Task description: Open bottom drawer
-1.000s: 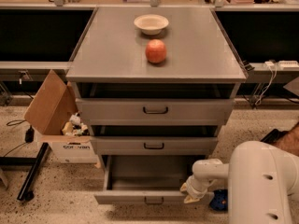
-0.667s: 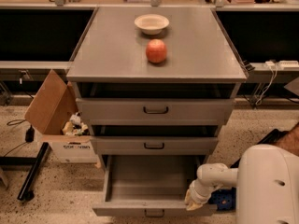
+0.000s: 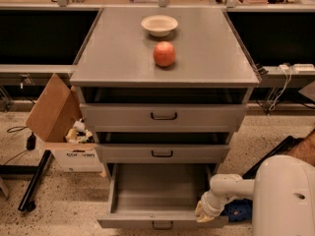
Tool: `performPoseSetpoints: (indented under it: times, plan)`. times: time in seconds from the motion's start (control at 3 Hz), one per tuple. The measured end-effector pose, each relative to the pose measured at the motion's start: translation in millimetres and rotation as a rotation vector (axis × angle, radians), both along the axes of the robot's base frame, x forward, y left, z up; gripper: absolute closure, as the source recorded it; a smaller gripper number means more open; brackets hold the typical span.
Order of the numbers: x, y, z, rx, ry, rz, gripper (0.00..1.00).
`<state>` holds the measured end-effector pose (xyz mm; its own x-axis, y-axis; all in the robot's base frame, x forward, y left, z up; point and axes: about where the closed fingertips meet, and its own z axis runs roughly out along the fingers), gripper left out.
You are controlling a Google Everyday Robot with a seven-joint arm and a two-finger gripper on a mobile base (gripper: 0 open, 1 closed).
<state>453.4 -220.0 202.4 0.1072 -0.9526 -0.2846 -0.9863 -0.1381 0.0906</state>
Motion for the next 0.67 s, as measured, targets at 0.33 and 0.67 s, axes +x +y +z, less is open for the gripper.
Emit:
performPoseSetpoints:
  times: [0.33,0.67]
  plan:
    - [0.3,0.2,1.6,0.003,0.002,-0.002,0.5]
    - [1.9,-1.3,0.7,0.013,0.008,-0.01,0.19]
